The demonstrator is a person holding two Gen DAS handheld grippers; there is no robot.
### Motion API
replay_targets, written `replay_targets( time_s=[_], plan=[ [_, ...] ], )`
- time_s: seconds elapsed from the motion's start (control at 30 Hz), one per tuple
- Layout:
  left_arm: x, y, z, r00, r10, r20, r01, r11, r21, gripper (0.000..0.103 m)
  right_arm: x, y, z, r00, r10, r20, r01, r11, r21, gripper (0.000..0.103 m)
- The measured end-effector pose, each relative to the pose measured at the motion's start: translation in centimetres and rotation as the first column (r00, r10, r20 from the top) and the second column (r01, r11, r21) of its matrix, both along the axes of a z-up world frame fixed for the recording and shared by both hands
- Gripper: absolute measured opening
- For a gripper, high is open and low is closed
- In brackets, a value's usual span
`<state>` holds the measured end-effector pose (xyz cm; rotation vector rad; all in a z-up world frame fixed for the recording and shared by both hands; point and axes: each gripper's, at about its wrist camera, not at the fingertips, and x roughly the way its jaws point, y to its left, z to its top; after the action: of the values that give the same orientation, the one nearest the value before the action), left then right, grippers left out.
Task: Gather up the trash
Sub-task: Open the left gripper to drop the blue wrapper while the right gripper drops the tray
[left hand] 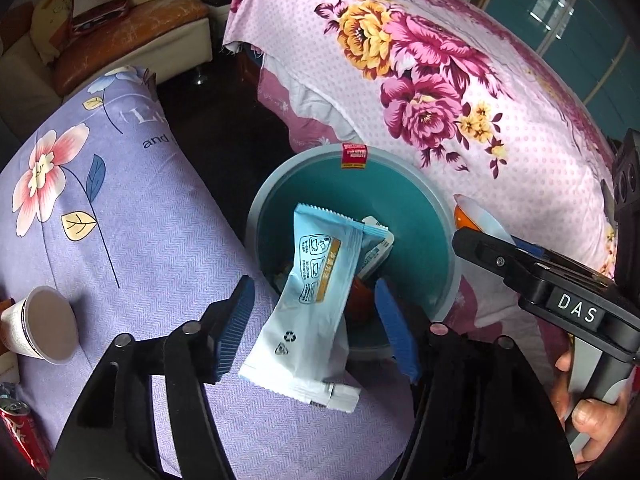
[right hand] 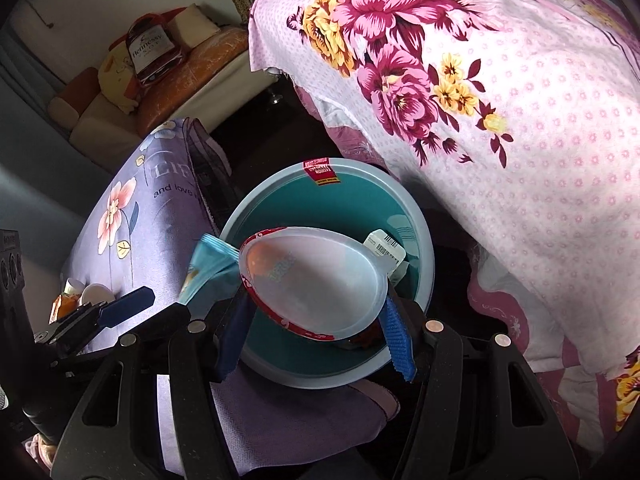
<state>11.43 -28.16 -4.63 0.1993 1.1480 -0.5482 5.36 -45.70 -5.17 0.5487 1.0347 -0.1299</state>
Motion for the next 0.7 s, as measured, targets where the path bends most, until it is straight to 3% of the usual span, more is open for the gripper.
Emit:
replay_targets(
  time_s=[0.13, 0.7],
  plan=[
    [0.1, 0.8, -0.4, 1.0, 0.021, -0.007, -0.021, 1.0, 0.002, 0.086, 0.3, 0.3, -0.4, 1.0, 0.007, -0.013, -0.007, 1.0, -0.002, 0.057],
    [-0.1, 4.8, -1.3, 0.996, 0.073, -0.052, -0.075, 0.997, -0.035, 0.09, 1.9, 3.4, -0.9, 0.996, 0.071, -0.059, -0.073, 0.997, -0.038, 0.058]
  ],
)
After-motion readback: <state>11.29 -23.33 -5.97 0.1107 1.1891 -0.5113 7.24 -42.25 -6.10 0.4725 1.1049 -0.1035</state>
